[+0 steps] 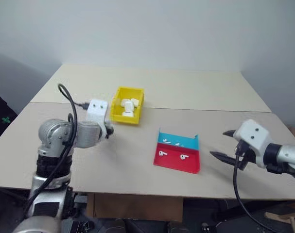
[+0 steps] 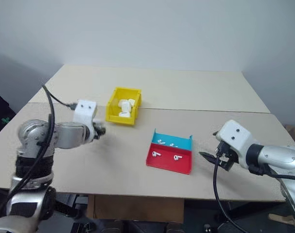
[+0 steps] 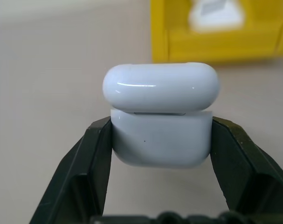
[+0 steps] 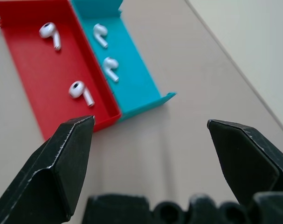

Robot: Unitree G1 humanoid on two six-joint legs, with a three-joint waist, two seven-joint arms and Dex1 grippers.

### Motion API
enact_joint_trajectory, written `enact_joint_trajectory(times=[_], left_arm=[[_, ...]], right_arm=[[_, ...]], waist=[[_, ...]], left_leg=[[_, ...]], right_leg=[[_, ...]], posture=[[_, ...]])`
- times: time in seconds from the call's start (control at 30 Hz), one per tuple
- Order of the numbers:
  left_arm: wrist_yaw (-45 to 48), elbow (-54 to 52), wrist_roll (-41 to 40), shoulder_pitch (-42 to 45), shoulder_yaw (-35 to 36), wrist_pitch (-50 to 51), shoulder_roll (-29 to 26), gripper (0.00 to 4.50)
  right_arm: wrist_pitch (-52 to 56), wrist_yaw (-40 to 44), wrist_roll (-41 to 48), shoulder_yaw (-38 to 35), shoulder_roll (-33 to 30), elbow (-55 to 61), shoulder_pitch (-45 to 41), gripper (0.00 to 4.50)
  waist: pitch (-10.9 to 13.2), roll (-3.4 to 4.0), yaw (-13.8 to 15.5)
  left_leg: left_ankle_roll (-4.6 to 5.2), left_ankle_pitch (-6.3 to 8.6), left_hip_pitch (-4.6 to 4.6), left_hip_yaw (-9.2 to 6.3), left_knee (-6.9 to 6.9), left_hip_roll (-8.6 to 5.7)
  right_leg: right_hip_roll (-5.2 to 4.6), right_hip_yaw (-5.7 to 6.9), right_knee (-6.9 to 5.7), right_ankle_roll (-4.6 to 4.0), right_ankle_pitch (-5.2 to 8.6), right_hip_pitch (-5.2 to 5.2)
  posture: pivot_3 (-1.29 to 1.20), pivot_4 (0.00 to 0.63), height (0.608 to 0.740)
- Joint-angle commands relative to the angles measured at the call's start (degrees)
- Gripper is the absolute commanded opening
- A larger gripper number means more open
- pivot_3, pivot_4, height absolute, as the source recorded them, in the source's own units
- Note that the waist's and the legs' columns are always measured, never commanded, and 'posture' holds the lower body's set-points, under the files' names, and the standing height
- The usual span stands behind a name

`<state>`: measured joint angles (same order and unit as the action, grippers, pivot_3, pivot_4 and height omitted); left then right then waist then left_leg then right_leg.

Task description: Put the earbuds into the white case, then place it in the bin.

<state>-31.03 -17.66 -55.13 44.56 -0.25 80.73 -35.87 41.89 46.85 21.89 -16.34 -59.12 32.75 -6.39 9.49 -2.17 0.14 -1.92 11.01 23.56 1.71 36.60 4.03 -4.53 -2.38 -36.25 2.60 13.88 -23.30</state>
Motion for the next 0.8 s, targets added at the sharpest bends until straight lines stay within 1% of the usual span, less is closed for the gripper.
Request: enact_joint_trajectory(times=[0.03, 0.07, 0.13, 0.2, 0.23, 0.27, 0.3, 0.33, 0.37, 0.43, 0.47, 0.57, 0.6, 0.63, 0.73, 0.8], left_arm=[[18.5, -5.6, 9.0, -3.5, -3.0, -18.5, -3.1, 2.78], [21.6, -5.9, 10.8, -4.1, -3.1, -22.4, -2.9, 2.78], [29.7, -5.8, 10.9, -5.6, -1.4, -28.6, -1.1, 2.78], [42.6, -4.7, 10.1, -9.9, 1.9, -40.4, 2.5, 2.78], [44.2, -4.7, 13.7, -11.8, 0.2, -43.9, 2.7, 2.78], [49.3, -3.3, 18.4, -14.5, -1.8, -52.9, 3.8, 2.78], [54.6, -0.6, 23.7, -17.1, -3.5, -66.0, 5.9, 2.78], [58.4, 1.7, 27.7, -19.1, -4.5, -75.7, 7.9, 2.78], [62.2, 3.6, 29.0, -20.5, -4.9, -80.9, 9.2, 2.78], [67.0, 6.5, 29.6, -21.3, -5.2, -84.6, 10.4, 2.78], [70.9, 8.5, 28.8, -21.6, -5.4, -86.3, 10.8, 2.78], [81.3, 14.7, 22.8, -24.6, -3.8, -93.7, 15.9, 2.78], [86.1, 16.4, 19.9, -25.8, -2.9, -95.7, 17.6, 2.78], [90.6, 17.3, 17.9, -26.7, -2.6, -95.8, 17.8, 2.78], [101.0, 17.8, 15.8, -28.4, -2.4, -94.6, 15.3, 2.78], [105.3, 17.8, 13.7, -29.1, -1.5, -94.0, 15.0, 2.78]], right_arm=[[6.1, 4.0, 4.7, 2.0, -4.9, 0.9, -6.4, 4.5], [7.8, 4.4, 5.9, 3.3, -5.7, 1.0, -8.8, 4.5], [7.7, 5.6, 5.8, 7.0, -7.2, 1.9, -12.5, 4.5], [5.5, 8.3, 5.9, 9.3, -7.9, 2.2, -14.4, 4.5], [2.0, 9.6, 4.8, 10.1, -8.0, 2.5, -14.5, 4.5], [-0.1, 11.4, 4.1, 11.6, -8.4, 2.4, -15.3, 4.5], [-1.7, 12.7, 3.2, 13.3, -8.8, 1.9, -16.4, 4.5], [-2.6, 13.6, 2.6, 14.7, -8.8, 1.1, -17.7, 4.5], [-2.7, 14.5, 2.1, 16.4, -8.8, 0.4, -19.4, 4.5], [-3.6, 15.6, 0.6, 19.0, -8.6, -0.8, -22.0, 4.5], [-6.4, 16.8, -2.0, 21.3, -8.9, -1.2, -23.4, 4.5], [-13.8, 21.3, -11.6, 29.6, -10.4, -1.6, -27.6, 4.5], [-13.4, 21.9, -13.3, 31.8, -9.5, -2.1, -29.4, 4.5], [-11.8, 22.0, -14.1, 33.6, -7.9, -2.7, -31.5, 4.5], [-5.2, 23.3, -15.5, 38.2, -3.8, -3.5, -37.5, 4.5], [-1.5, 25.8, -16.6, 41.8, -2.2, -3.6, -41.0, 4.5]], waist=[[0.0, 0.15, -0.1], [0.0, 0.16, -0.1], [0.0, 0.09, 0.0], [0.0, 0.11, 0.3], [0.0, 0.09, 0.4], [0.0, 0.09, 0.4], [0.0, 0.18, 0.4], [0.0, 0.23, 0.5], [0.0, 0.23, 0.5], [0.0, 0.23, 0.5], [0.0, 0.23, 0.4], [-0.1, 0.37, 0.4], [-0.1, 0.37, 0.3], [-0.1, 0.38, 0.1], [-0.1, 0.38, -0.7], [-0.1, 0.44, -0.9]], left_leg=[[0.0, 0.0, 0.01, 0.01, 0.0, 0.0], [0.0, 0.0, 0.01, 0.04, 0.0, 0.0], [0.02, 0.0, 0.0, 0.03, 0.01, 0.01], [0.03, -0.01, 0.07, 0.03, 0.04, 0.01], [0.04, -0.01, 0.15, 0.02, 0.06, 0.01], [0.07, 0.02, 0.22, 0.02, 0.09, 0.01], [0.11, 0.04, 0.23, 0.02, 0.12, 0.01], [0.16, 0.07, 0.24, 0.06, 0.14, 0.0], [0.17, 0.08, 0.25, 0.09, 0.16, -0.02], [0.18, 0.07, 0.27, 0.09, 0.26, -0.01], [0.18, 0.07, 0.27, 0.09, 0.28, 0.0], [0.22, 0.05, 0.24, 0.09, 0.3, 0.01], [0.23, 0.05, 0.24, 0.11, 0.3, 0.01], [0.26, 0.07, 0.25, 0.12, 0.3, 0.02], [0.29, 0.09, 0.33, 0.12, 0.29, 0.07], [0.29, 0.08, 0.46, 0.1, 0.29, 0.12]], right_leg=[[-0.01, 0.0, 0.04, 0.01, 0.0, 0.0], [-0.02, -0.01, 0.07, 0.0, -0.01, 0.02], [-0.02, 0.03, 0.09, -0.04, -0.05, 0.03], [-0.02, 0.03, 0.19, -0.08, -0.06, 0.03], [-0.02, 0.05, 0.22, -0.07, -0.05, 0.03], [-0.02, 0.06, 0.26, -0.06, -0.06, 0.02], [-0.02, 0.04, 0.27, -0.03, -0.07, 0.01], [-0.04, -0.01, 0.32, 0.03, -0.09, 0.01], [-0.06, -0.01, 0.34, 0.03, -0.09, 0.01], [-0.05, -0.01, 0.32, 0.05, -0.13, 0.01], [-0.04, -0.01, 0.32, 0.04, -0.16, 0.01], [-0.03, -0.01, 0.29, 0.05, -0.15, 0.0], [-0.04, -0.02, 0.3, 0.06, -0.15, 0.0], [-0.05, -0.02, 0.31, 0.08, -0.15, 0.0], [0.02, -0.05, 0.15, 0.1, -0.15, -0.2], [0.08, -0.06, 0.0, 0.07, -0.16, -0.39]], posture=[[0.0, 0.15, 0.74], [0.0, 0.15, 0.74], [0.0, 0.15, 0.74], [0.0, 0.15, 0.74], [0.0, 0.15, 0.74], [0.0, 0.15, 0.74], [0.0, 0.15, 0.74], [0.0, 0.15, 0.74], [0.0, 0.15, 0.74], [0.0, 0.15, 0.74], [0.0, 0.15, 0.74], [0.0, 0.15, 0.74], [0.0, 0.15, 0.74], [0.0, 0.15, 0.74], [0.0, 0.15, 0.74], [0.0, 0.15, 0.74]])
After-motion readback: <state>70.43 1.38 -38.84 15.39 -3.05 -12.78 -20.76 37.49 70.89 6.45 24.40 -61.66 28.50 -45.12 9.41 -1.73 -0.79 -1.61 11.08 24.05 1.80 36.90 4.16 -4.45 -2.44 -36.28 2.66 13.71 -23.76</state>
